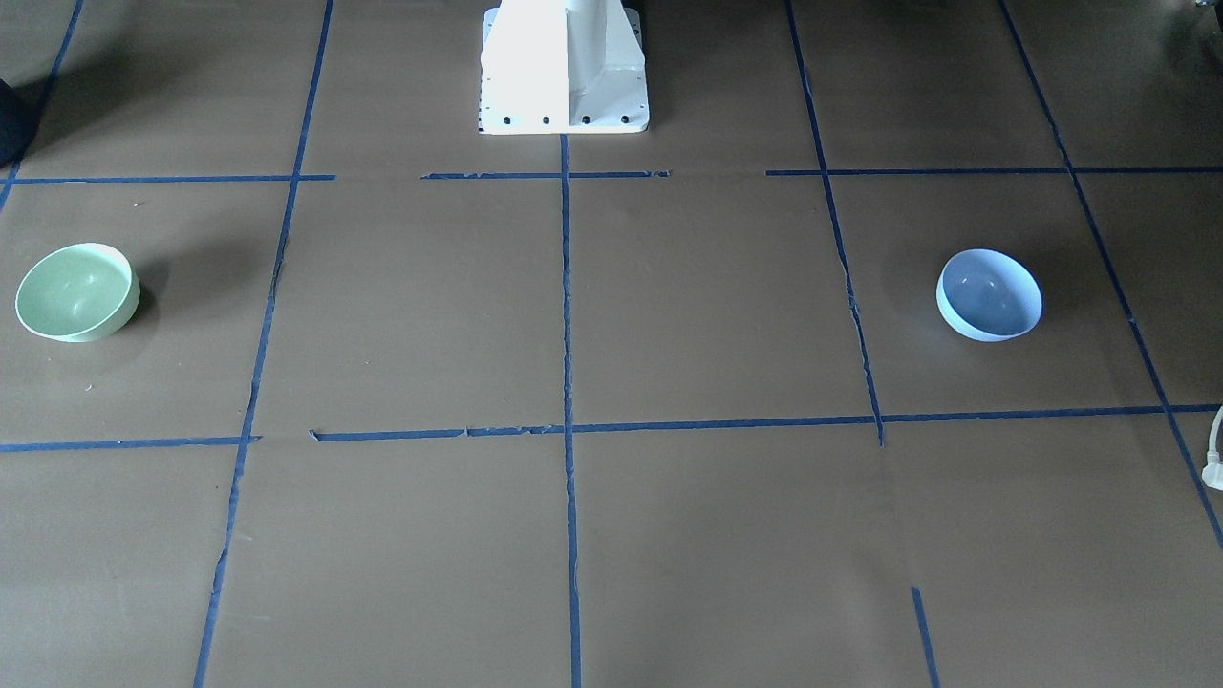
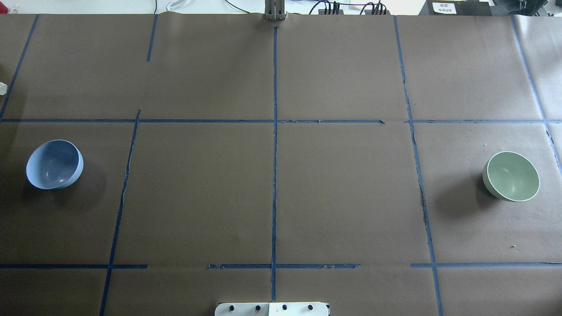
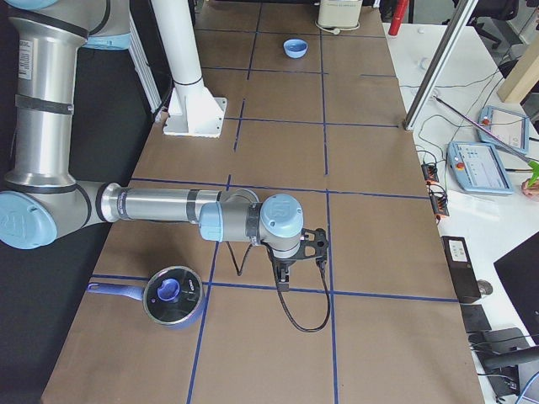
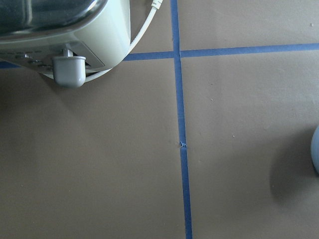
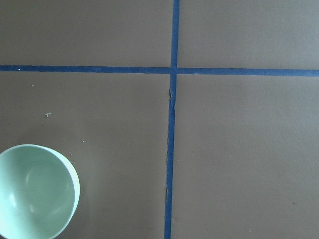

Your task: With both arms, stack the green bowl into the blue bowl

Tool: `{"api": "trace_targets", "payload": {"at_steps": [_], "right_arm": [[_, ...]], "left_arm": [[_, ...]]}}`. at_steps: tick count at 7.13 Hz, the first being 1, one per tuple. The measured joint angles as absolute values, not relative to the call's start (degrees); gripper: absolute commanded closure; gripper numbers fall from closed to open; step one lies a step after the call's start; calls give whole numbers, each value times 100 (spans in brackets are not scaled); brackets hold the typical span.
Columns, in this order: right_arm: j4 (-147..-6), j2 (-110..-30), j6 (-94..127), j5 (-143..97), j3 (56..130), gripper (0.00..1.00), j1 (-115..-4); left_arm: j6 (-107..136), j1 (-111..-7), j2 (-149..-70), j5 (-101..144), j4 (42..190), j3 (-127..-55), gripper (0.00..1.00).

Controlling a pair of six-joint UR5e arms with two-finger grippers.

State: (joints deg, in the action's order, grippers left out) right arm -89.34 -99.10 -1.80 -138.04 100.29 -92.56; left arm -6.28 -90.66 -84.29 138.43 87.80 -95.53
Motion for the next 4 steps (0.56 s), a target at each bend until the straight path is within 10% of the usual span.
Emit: {"api": "trace_targets", "payload": {"at_steps": [4], "right_arm": [[-8932, -9903, -101, -13827, 10045, 0, -9263]], "left_arm": [[-631, -9063, -8444, 13850, 8786, -9529, 0]]}}
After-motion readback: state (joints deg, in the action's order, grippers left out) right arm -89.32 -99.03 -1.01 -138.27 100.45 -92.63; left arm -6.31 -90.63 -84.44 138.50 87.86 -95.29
